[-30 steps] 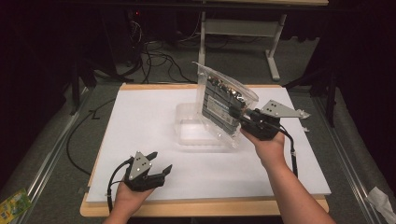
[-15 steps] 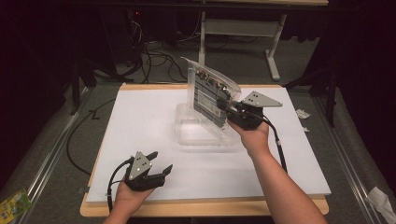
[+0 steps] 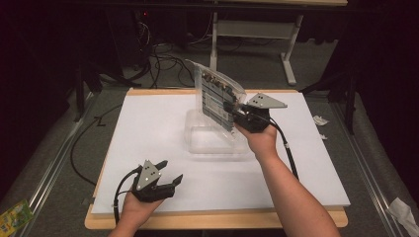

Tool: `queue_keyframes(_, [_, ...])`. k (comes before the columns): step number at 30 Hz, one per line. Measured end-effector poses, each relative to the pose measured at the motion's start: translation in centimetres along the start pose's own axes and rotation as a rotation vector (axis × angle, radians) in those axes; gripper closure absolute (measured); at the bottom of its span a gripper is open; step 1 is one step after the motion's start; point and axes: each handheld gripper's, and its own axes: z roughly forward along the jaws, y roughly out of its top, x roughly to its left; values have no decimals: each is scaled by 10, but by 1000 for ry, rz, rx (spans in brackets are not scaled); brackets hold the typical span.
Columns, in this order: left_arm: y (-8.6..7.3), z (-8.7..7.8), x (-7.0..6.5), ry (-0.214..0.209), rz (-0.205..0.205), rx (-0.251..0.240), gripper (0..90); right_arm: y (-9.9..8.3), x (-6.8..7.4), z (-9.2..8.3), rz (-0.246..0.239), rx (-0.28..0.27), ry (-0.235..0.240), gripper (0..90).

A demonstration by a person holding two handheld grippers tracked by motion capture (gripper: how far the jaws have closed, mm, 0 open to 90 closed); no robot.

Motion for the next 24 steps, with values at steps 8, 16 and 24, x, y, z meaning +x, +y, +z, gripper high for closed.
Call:
queue_keyframes(8, [0, 0, 0, -7, 3, 6, 300, -2, 3, 12, -22, 16, 5, 759])
queue_keyframes(16, [0, 1, -1, -13, 6, 9, 300, -4, 5, 21, -14, 21, 4, 760])
queue_keyframes(24, [0, 1, -1, -12, 16, 10, 300, -7, 8, 26, -8, 31, 1, 760])
